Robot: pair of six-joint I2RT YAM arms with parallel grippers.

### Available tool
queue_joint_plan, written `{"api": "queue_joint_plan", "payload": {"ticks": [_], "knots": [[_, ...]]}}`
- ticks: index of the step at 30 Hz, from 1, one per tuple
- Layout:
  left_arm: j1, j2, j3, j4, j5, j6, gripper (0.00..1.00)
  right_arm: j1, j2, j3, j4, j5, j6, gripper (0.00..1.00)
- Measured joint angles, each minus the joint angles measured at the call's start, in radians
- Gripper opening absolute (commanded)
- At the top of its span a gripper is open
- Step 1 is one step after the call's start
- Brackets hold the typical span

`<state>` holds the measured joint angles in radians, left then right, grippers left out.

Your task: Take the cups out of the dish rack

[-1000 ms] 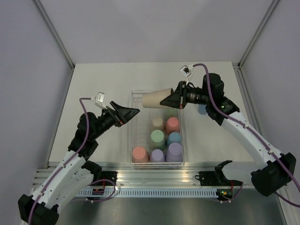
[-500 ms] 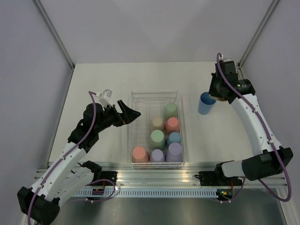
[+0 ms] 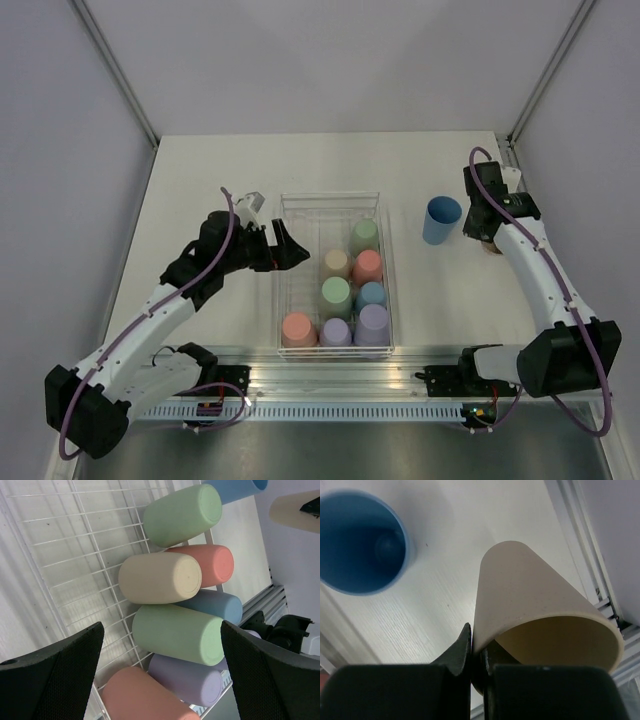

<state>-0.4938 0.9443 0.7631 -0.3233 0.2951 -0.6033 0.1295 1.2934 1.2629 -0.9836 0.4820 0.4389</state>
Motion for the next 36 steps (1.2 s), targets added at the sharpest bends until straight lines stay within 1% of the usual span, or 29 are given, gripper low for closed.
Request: {"api": "queue_joint_plan", "payload": {"ticks": [5, 9, 14, 17, 20, 24, 25, 27, 28, 30, 31, 35, 36], "knots": [[-0.027, 0.024, 0.005, -0.033, -0.004, 0.037, 1.00, -0.021, 0.006, -0.125, 0.032, -0.089, 0.018, 0.01], [-0.045, 0.058, 0.027, -0.068, -0.017, 0.060, 1.00, -0.021, 0.015, -0.173, 0.093, -0.170, 0.034, 0.01], [-0.053, 0.074, 0.048, -0.120, -0.038, 0.083, 1.00, -0.021, 0.041, -0.186, 0.140, -0.214, 0.042, 0.01], [-0.054, 0.079, 0.082, -0.178, -0.069, 0.093, 1.00, -0.021, 0.065, -0.188, 0.169, -0.232, 0.045, 0.07], [-0.054, 0.091, 0.126, -0.230, -0.095, 0.096, 1.00, -0.021, 0.077, -0.198, 0.190, -0.242, 0.048, 0.11], [-0.066, 0.100, 0.160, -0.290, -0.123, 0.096, 1.00, -0.025, 0.082, -0.216, 0.209, -0.246, 0.048, 0.19], [-0.072, 0.101, 0.164, -0.303, -0.130, 0.096, 1.00, -0.027, 0.082, -0.220, 0.212, -0.246, 0.048, 0.23], [-0.088, 0.104, 0.172, -0.333, -0.137, 0.096, 1.00, -0.031, 0.082, -0.221, 0.215, -0.247, 0.048, 0.28], [-0.095, 0.105, 0.177, -0.345, -0.138, 0.096, 1.00, -0.032, 0.082, -0.221, 0.217, -0.247, 0.048, 0.34], [-0.106, 0.107, 0.184, -0.365, -0.141, 0.096, 1.00, -0.034, 0.082, -0.221, 0.221, -0.249, 0.048, 0.38], [-0.111, 0.108, 0.188, -0.372, -0.143, 0.096, 1.00, -0.034, 0.082, -0.220, 0.221, -0.249, 0.046, 0.44], [-0.121, 0.108, 0.203, -0.392, -0.154, 0.096, 1.00, -0.034, 0.077, -0.205, 0.205, -0.259, 0.043, 0.62], [-0.124, 0.108, 0.210, -0.399, -0.159, 0.096, 1.00, -0.034, 0.072, -0.193, 0.197, -0.265, 0.041, 0.70]]}}
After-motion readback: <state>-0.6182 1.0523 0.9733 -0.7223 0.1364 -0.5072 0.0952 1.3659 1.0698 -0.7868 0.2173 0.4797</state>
